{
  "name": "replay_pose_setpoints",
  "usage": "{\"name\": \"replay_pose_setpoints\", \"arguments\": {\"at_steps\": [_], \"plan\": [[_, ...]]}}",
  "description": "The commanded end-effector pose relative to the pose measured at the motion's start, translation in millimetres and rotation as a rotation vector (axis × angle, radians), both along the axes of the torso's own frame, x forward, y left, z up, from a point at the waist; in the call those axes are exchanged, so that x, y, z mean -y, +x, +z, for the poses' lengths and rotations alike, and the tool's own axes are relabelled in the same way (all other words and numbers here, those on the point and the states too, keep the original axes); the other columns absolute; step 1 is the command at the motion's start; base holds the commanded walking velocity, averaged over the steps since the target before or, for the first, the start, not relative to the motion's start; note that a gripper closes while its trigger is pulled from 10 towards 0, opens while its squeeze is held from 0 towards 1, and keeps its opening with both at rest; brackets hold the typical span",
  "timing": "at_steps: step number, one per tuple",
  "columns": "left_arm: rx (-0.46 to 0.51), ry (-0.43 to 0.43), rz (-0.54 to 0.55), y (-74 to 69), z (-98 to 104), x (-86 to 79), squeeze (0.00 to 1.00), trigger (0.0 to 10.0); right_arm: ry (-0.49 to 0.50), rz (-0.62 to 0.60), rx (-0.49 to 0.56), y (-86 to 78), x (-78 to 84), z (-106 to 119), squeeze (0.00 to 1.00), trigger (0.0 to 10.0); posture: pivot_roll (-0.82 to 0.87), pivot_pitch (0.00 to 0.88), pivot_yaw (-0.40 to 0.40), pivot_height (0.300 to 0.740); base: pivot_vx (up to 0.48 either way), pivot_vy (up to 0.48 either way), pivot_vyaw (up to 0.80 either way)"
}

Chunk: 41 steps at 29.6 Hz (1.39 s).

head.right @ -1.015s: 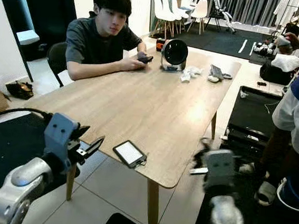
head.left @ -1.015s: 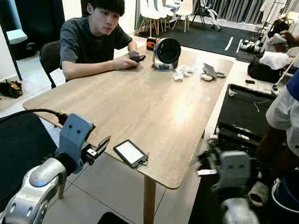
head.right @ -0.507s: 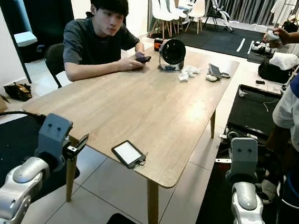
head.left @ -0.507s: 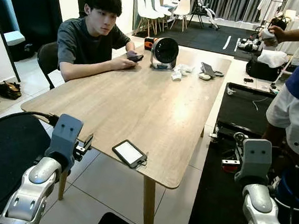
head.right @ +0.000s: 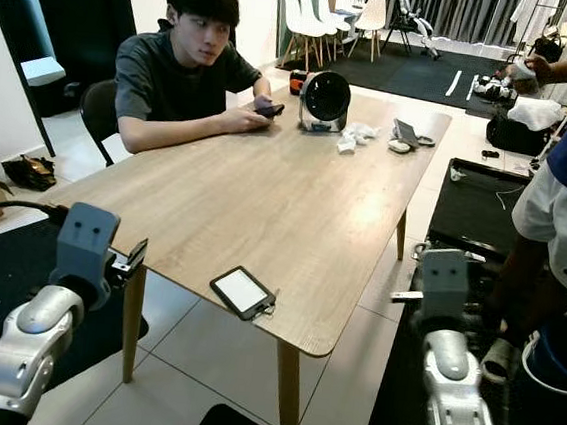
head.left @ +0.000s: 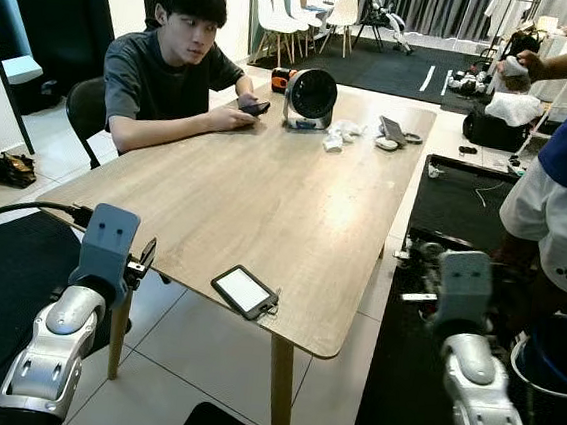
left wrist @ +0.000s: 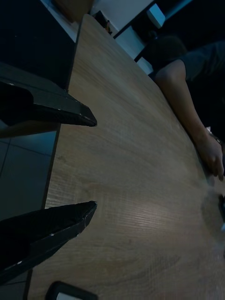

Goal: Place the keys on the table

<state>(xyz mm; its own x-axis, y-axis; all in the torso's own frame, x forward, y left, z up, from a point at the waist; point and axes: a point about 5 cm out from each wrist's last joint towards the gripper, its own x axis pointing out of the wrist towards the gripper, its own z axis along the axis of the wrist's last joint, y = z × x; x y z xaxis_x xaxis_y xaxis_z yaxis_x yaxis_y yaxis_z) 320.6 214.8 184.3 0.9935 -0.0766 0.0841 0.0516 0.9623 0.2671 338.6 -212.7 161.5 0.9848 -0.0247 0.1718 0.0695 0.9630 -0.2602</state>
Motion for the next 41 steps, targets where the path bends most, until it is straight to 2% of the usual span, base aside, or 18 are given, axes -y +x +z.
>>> {"name": "replay_pose_setpoints", "arguments": {"at_steps": [1, 2, 4, 6, 8, 10, 11, 14, 18, 20, 23, 26, 28, 31, 32, 37, 38, 41], "plan": [[0.004, 0.007, -0.030, 3.1, 1, 9.5, 0.00, 10.0, -0.015, 0.026, 0.022, -2.6, -5.4, 1, 0.00, 10.0, 0.02, 0.088, 0.028, 0.740, 0.000, 0.000, 0.00], [0.009, 0.004, -0.056, 9.6, 5, 21.2, 0.00, 10.0, -0.013, 0.041, 0.016, -3.4, -11.3, -3, 0.00, 10.0, 0.03, 0.088, 0.027, 0.740, 0.000, 0.000, 0.00], [0.009, 0.004, -0.056, 9.6, 5, 21.2, 0.00, 10.0, -0.013, 0.041, 0.016, -3.4, -11.3, -3, 0.00, 10.0, 0.03, 0.088, 0.027, 0.740, 0.000, 0.000, 0.00], [0.021, 0.024, -0.126, 23.8, 15, 45.4, 0.00, 10.0, -0.004, 0.053, 0.011, -3.6, -16.2, -6, 0.00, 10.0, 0.02, 0.089, 0.030, 0.740, 0.000, 0.000, 0.00], [0.021, 0.024, -0.126, 23.8, 15, 45.4, 0.00, 10.0, -0.004, 0.053, 0.011, -3.6, -16.2, -6, 0.00, 10.0, 0.02, 0.089, 0.030, 0.740, 0.000, 0.000, 0.00], [0.030, 0.085, -0.118, 36.3, 23, 57.2, 0.00, 10.0, -0.004, 0.052, 0.012, -3.2, -15.2, -6, 0.00, 10.0, 0.02, 0.094, 0.035, 0.740, 0.000, 0.000, 0.00], [0.026, 0.118, -0.087, 42.4, 24, 59.0, 0.00, 10.0, -0.003, 0.051, 0.013, -3.1, -14.5, -5, 0.00, 10.0, 0.02, 0.094, 0.035, 0.740, 0.000, 0.000, 0.00], [0.002, 0.093, 0.007, 56.0, 21, 56.5, 0.00, 10.0, 0.013, 0.060, 0.021, -4.6, -18.2, -6, 0.00, 10.0, 0.01, 0.105, 0.042, 0.740, 0.000, 0.000, 0.00], [0.002, 0.083, 0.013, 57.2, 21, 56.0, 0.00, 10.0, 0.016, 0.063, 0.023, -5.0, -19.4, -6, 0.00, 10.0, 0.01, 0.105, 0.042, 0.740, 0.000, 0.000, 0.00], [0.051, 0.031, -0.007, 55.6, 33, 51.4, 0.00, 10.0, 0.022, 0.075, 0.020, -7.6, -24.0, -9, 0.00, 10.0, 0.00, 0.110, 0.044, 0.740, 0.000, 0.000, 0.00], [0.068, 0.017, -0.017, 54.3, 37, 48.9, 0.00, 10.0, 0.023, 0.078, 0.018, -8.7, -24.9, -10, 0.00, 10.0, 0.00, 0.110, 0.043, 0.740, 0.000, 0.000, 0.00], [0.080, 0.019, -0.071, 44.9, 39, 44.0, 0.00, 10.0, 0.018, 0.076, 0.009, -9.8, -24.1, -12, 0.00, 10.0, 0.01, 0.111, 0.043, 0.740, 0.000, 0.000, 0.00], [0.073, 0.040, -0.167, 24.0, 34, 39.3, 0.00, 10.0, 0.016, 0.072, 0.001, -9.6, -21.0, -14, 0.00, 10.0, 0.02, 0.114, 0.041, 0.740, 0.000, 0.000, 0.00], [0.039, 0.055, -0.238, -1.9, 23, 32.7, 0.00, 10.0, 0.013, 0.063, -0.005, -10.4, -16.3, -16, 0.00, 10.0, 0.03, 0.117, 0.036, 0.740, 0.000, 0.000, 0.00], [0.039, 0.055, -0.238, -1.9, 23, 32.7, 0.00, 10.0, 0.013, 0.063, -0.005, -10.4, -16.3, -16, 0.00, 10.0, 0.03, 0.117, 0.036, 0.740, 0.000, 0.000, 0.00], [-0.013, 0.053, -0.224, -24.5, 3, 19.8, 0.00, 10.0, 0.013, 0.055, -0.009, -12.3, -12.1, -16, 0.00, 10.0, 0.05, 0.119, 0.024, 0.740, 0.000, 0.000, 0.00], [-0.013, 0.053, -0.224, -24.5, 3, 19.8, 0.00, 10.0, 0.013, 0.055, -0.009, -12.3, -12.1, -16, 0.00, 10.0, 0.05, 0.119, 0.024, 0.740, 0.000, 0.000, 0.00], [-0.029, 0.039, -0.191, -31.9, -2, 14.2, 0.00, 10.0, 0.024, 0.077, 0.029, -7.0, -19.8, -5, 0.00, 10.0, 0.06, 0.119, 0.016, 0.740, 0.000, 0.000, 0.00]]}}
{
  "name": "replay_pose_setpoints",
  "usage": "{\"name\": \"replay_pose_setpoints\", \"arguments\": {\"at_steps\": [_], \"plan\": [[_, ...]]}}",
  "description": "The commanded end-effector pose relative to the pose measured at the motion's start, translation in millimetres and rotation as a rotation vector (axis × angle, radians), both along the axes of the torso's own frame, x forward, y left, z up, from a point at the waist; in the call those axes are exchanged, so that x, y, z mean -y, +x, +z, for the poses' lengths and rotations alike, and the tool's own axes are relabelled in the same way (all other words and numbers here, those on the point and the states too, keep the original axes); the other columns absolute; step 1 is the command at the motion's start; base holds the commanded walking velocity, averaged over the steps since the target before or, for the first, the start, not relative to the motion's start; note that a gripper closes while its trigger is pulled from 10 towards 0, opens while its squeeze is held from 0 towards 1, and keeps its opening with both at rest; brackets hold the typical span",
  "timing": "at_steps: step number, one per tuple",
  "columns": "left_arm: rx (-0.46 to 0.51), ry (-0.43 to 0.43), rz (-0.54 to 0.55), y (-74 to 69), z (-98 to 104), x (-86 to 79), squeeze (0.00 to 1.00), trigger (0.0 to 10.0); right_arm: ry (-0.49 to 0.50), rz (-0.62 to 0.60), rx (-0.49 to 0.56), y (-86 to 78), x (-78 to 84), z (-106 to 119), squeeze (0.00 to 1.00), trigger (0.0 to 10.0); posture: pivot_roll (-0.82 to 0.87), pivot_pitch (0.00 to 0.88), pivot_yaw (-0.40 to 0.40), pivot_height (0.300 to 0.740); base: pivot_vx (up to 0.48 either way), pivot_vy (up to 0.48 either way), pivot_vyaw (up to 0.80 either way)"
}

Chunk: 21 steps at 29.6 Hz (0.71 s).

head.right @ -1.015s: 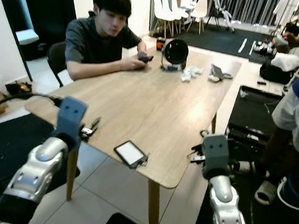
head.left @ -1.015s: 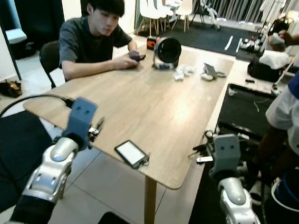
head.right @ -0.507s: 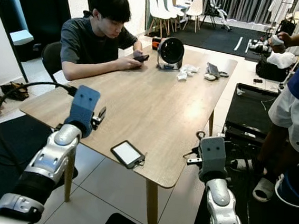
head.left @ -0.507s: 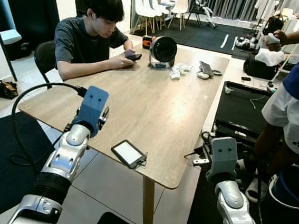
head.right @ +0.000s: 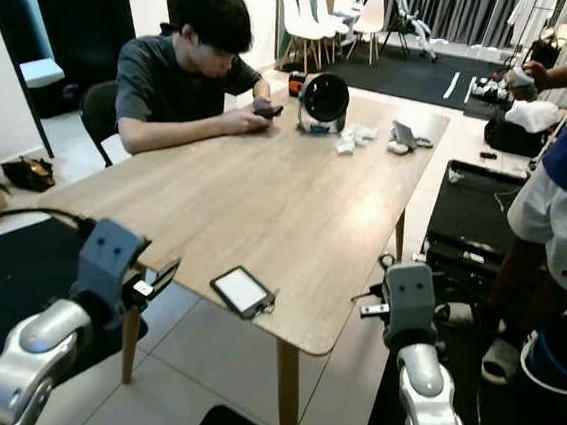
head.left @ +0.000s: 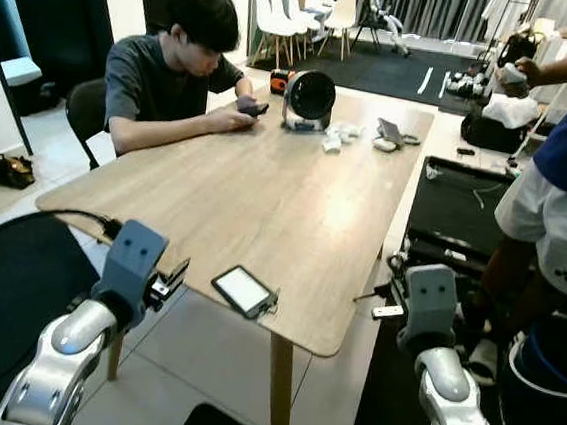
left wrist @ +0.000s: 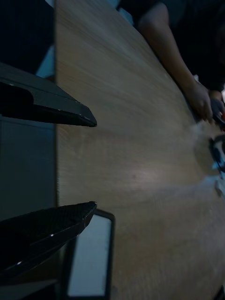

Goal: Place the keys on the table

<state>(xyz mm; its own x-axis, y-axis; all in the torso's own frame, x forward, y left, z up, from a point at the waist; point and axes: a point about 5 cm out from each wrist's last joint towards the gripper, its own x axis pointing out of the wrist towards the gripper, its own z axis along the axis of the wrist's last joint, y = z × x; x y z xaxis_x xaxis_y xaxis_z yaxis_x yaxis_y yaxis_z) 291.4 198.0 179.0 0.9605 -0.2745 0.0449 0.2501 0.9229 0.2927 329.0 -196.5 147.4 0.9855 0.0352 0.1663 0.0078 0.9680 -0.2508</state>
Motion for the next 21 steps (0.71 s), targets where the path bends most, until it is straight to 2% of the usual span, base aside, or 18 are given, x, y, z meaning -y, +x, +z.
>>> {"name": "replay_pose_setpoints", "arguments": {"at_steps": [1, 5, 9, 13, 15, 20, 21], "plan": [[0.005, 0.005, 0.010, -3.3, 4, -2.5, 0.00, 10.0, 0.026, 0.021, 0.051, 4.3, -6.2, 15, 0.00, 10.0, 0.06, 0.119, 0.016, 0.740, 0.000, 0.000, 0.00], [0.013, -0.003, -0.005, -3.3, 9, 2.2, 0.00, 10.0, 0.066, 0.066, 0.161, 11.7, -20.7, 47, 0.00, 10.0, 0.06, 0.118, 0.018, 0.740, 0.000, 0.000, 0.00], [0.012, -0.007, -0.014, -4.5, 10, 3.3, 0.00, 10.0, 0.073, 0.098, 0.193, 11.9, -28.5, 58, 0.00, 10.0, 0.06, 0.117, 0.019, 0.740, 0.000, 0.000, 0.00], [0.010, -0.006, -0.015, -5.5, 10, 3.1, 0.00, 10.0, 0.071, 0.107, 0.186, 11.0, -31.3, 56, 0.00, 10.0, 0.06, 0.117, 0.019, 0.740, 0.000, 0.000, 0.00], [0.006, -0.008, -0.012, -6.2, 10, 2.8, 0.00, 10.0, 0.062, 0.116, 0.161, 9.8, -35.3, 46, 0.00, 10.0, 0.05, 0.121, 0.023, 0.740, 0.000, 0.000, 0.00], [0.006, -0.009, -0.011, -4.9, 11, 3.6, 0.00, 10.0, 0.046, 0.118, 0.157, 14.5, -39.5, 46, 0.00, 10.0, 0.05, 0.124, 0.026, 0.740, 0.000, 0.000, 0.00], [0.008, 0.000, -0.005, -0.8, 12, 2.6, 0.00, 10.0, -0.016, 0.100, 0.091, 32.1, -44.8, 47, 0.00, 10.0, 0.05, 0.124, 0.027, 0.740, 0.000, 0.000, 0.00]]}}
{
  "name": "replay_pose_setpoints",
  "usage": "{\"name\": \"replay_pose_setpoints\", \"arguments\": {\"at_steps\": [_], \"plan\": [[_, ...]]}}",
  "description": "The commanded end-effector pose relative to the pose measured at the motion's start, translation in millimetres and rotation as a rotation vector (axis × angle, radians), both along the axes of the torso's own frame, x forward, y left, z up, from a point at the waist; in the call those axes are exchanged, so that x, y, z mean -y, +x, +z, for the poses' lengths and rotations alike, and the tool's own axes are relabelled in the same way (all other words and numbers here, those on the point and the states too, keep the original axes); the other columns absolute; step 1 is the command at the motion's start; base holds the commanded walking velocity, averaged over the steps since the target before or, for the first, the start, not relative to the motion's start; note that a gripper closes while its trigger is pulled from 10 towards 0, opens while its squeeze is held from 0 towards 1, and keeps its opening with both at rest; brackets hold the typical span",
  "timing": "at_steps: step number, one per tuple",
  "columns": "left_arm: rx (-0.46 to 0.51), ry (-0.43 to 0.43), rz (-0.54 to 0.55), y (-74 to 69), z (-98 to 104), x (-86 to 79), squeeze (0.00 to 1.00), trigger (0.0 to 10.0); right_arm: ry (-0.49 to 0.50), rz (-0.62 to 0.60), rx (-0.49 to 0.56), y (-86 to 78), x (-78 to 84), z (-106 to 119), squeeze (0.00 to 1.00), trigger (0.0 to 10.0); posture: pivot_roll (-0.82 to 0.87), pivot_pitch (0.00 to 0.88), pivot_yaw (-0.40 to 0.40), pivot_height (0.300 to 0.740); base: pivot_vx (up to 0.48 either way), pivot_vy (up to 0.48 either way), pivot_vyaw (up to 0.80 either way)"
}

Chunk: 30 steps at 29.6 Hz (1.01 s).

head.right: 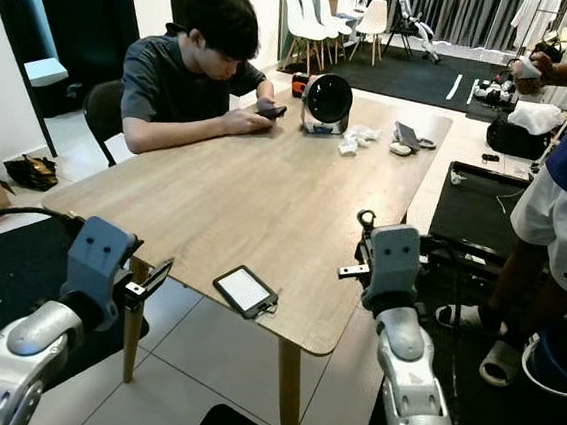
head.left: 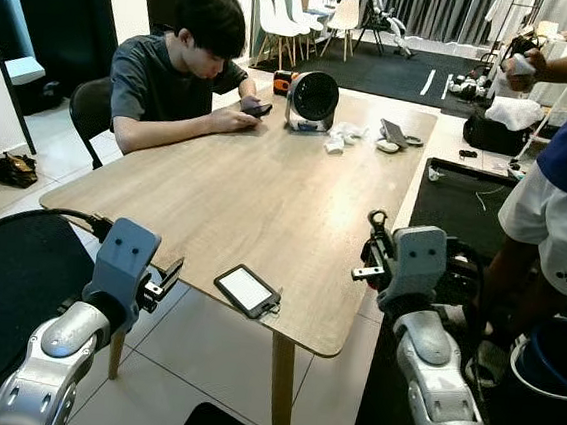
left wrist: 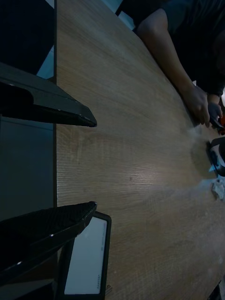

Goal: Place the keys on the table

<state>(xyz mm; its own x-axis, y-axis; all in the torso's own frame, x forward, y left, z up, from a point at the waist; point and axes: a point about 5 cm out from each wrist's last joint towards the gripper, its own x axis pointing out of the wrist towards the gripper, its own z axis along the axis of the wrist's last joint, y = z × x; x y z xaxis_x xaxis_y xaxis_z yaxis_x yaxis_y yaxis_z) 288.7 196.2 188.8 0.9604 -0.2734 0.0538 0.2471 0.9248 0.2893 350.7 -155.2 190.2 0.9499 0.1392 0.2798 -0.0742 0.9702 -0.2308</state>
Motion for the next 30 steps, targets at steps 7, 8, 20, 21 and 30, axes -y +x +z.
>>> {"name": "replay_pose_setpoints", "arguments": {"at_steps": [7, 8, 20, 21, 30], "plan": [[0.010, 0.025, 0.042, 9.2, 4, -8.8, 0.00, 10.0, -0.059, -0.048, -0.210, 32.2, -5.9, -8, 0.00, 10.0, 0.06, 0.122, 0.022, 0.740, 0.000, 0.000, 0.00], [0.013, 0.028, 0.051, 10.4, 5, -10.2, 0.00, 10.0, -0.054, -0.059, -0.245, 34.7, -5.4, -11, 0.00, 10.0, 0.06, 0.121, 0.022, 0.740, 0.000, 0.000, 0.00], [0.014, 0.019, 0.078, 13.4, 3, -11.3, 0.00, 10.0, 0.025, 0.240, -0.143, 40.7, -47.7, 7, 0.00, 10.0, 0.07, 0.123, 0.014, 0.740, 0.000, 0.000, 0.00], [0.014, 0.019, 0.078, 13.4, 3, -11.3, 0.00, 10.0, 0.025, 0.240, -0.143, 40.7, -47.7, 7, 0.00, 10.0, 0.07, 0.123, 0.014, 0.740, 0.000, 0.000, 0.00], [0.009, 0.018, 0.094, 11.1, 0, -13.2, 0.00, 10.0, 0.061, 0.383, -0.198, 20.6, -89.1, -24, 0.20, 10.0, 0.08, 0.123, 0.009, 0.740, 0.000, 0.000, 0.00]]}}
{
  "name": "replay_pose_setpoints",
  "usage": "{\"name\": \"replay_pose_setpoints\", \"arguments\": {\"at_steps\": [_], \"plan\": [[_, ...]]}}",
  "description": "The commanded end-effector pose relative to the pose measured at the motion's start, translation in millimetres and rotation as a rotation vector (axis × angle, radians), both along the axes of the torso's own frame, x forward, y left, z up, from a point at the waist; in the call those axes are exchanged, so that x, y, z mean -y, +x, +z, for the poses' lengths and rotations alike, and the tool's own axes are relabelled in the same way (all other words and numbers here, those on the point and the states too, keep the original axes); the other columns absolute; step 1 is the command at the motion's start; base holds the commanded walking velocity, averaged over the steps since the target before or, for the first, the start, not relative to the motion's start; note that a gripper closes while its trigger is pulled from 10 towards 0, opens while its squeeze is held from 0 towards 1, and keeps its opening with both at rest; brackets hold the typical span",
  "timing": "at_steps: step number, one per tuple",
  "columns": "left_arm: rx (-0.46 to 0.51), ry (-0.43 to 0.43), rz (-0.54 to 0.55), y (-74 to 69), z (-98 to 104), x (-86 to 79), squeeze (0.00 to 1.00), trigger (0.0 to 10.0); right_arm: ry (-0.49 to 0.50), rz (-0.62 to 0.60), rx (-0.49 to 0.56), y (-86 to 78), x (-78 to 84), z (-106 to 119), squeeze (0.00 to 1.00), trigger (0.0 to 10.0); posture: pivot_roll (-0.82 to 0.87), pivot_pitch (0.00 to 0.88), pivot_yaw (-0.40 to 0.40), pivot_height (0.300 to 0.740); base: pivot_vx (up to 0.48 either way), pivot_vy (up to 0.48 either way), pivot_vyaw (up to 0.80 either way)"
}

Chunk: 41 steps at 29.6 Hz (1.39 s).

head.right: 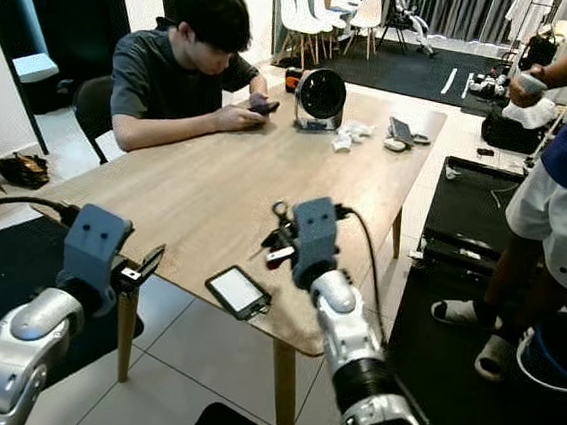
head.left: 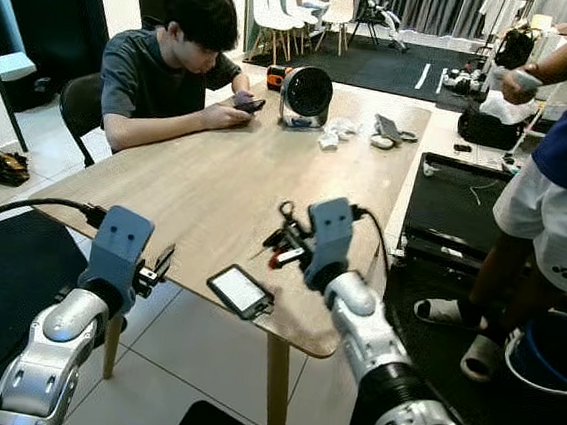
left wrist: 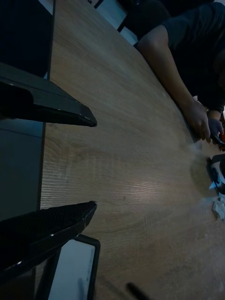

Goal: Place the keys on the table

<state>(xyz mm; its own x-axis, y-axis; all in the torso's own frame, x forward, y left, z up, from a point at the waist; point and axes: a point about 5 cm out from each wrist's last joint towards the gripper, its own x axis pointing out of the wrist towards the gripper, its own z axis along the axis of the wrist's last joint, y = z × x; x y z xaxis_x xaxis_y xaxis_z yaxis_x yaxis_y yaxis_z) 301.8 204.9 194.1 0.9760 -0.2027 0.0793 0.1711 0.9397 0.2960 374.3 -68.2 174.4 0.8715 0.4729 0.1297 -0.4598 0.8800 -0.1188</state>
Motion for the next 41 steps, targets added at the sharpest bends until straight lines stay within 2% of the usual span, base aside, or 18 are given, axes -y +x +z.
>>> {"name": "replay_pose_setpoints", "arguments": {"at_steps": [1, 4, 7, 14, 19, 21, 22, 23, 24, 29, 33, 35, 39, 40, 41], "plan": [[-0.020, 0.016, 0.021, -2.5, -6, -4.2, 0.00, 10.0, -0.011, 0.011, -0.029, -6.3, -5.2, -17, 0.19, 10.0, 0.09, 0.124, 0.008, 0.740, 0.000, 0.000, 0.00], [-0.024, 0.018, 0.021, -3.5, -7, -4.1, 0.00, 10.0, -0.102, -0.023, -0.088, -10.3, -6.3, -33, 0.14, 10.0, 0.09, 0.125, 0.008, 0.740, 0.000, 0.000, 0.00], [-0.025, 0.017, 0.023, -3.6, -8, -4.1, 0.00, 10.0, -0.135, -0.059, -0.148, -9.4, -0.1, -40, 0.12, 10.0, 0.09, 0.125, 0.009, 0.740, 0.000, 0.000, 0.00], [-0.029, 0.016, 0.017, -3.2, -10, -0.6, 0.00, 10.0, -0.150, -0.180, -0.249, -2.9, 30.5, -45, 0.12, 10.0, 0.08, 0.124, 0.015, 0.740, 0.000, 0.000, 0.00], [-0.031, 0.016, 0.012, -2.3, -11, 2.1, 0.00, 10.0, -0.171, -0.185, -0.271, -4.1, 38.6, -51, 0.14, 10.0, 0.08, 0.123, 0.015, 0.740, 0.000, 0.000, 0.00], [-0.031, 0.015, 0.011, -2.1, -11, 2.2, 0.00, 10.0, -0.174, -0.188, -0.272, -4.5, 39.8, -52, 0.18, 10.0, 0.08, 0.124, 0.016, 0.740, 0.000, 0.000, 0.00], [-0.032, 0.014, 0.011, -2.3, -12, 2.1, 0.00, 10.0, -0.170, -0.192, -0.270, -4.7, 40.4, -52, 0.30, 10.0, 0.08, 0.124, 0.016, 0.740, 0.000, 0.000, 0.00], [-0.032, 0.014, 0.011, -2.3, -12, 2.1, 0.00, 10.0, -0.170, -0.192, -0.270, -4.7, 40.4, -52, 0.30, 10.0, 0.08, 0.124, 0.016, 0.740, 0.000, 0.000, 0.00], [-0.034, 0.014, 0.011, -2.4, -12, 2.0, 0.00, 10.0, -0.159, -0.198, -0.263, -4.8, 40.5, -52, 1.00, 10.0, 0.08, 0.124, 0.016, 0.740, 0.000, 0.000, 0.00], [-0.036, 0.012, 0.013, -2.6, -13, 2.0, 0.00, 10.0, -0.116, -0.212, -0.245, -4.1, 39.5, -46, 1.00, 10.0, 0.08, 0.123, 0.015, 0.740, 0.000, 0.000, 0.00], [-0.038, 0.009, 0.016, -3.7, -14, 1.4, 0.00, 10.0, -0.054, -0.222, -0.164, -1.9, 42.3, -28, 1.00, 10.0, 0.08, 0.122, 0.013, 0.740, 0.000, 0.000, 0.00], [-0.039, 0.006, 0.017, -4.2, -14, 1.3, 0.00, 10.0, 0.009, -0.204, -0.101, -2.7, 43.2, -13, 1.00, 10.0, 0.08, 0.121, 0.012, 0.740, 0.000, 0.000, 0.00], [-0.040, 0.004, 0.018, -4.8, -15, 1.1, 0.00, 10.0, 0.059, -0.187, -0.034, -6.7, 43.4, 0, 1.00, 10.0, 0.08, 0.121, 0.013, 0.740, 0.000, 0.000, 0.00], [-0.041, 0.005, 0.020, -5.3, -15, 1.0, 0.00, 10.0, 0.067, -0.190, -0.012, -8.7, 44.6, 2, 0.00, 10.0, 0.08, 0.123, 0.011, 0.740, 0.000, 0.000, 0.00], [-0.041, 0.005, 0.020, -5.3, -15, 1.0, 0.00, 10.0, 0.067, -0.190, -0.012, -8.7, 44.6, 2, 0.00, 10.0, 0.08, 0.123, 0.011, 0.740, 0.000, 0.000, 0.00]]}}
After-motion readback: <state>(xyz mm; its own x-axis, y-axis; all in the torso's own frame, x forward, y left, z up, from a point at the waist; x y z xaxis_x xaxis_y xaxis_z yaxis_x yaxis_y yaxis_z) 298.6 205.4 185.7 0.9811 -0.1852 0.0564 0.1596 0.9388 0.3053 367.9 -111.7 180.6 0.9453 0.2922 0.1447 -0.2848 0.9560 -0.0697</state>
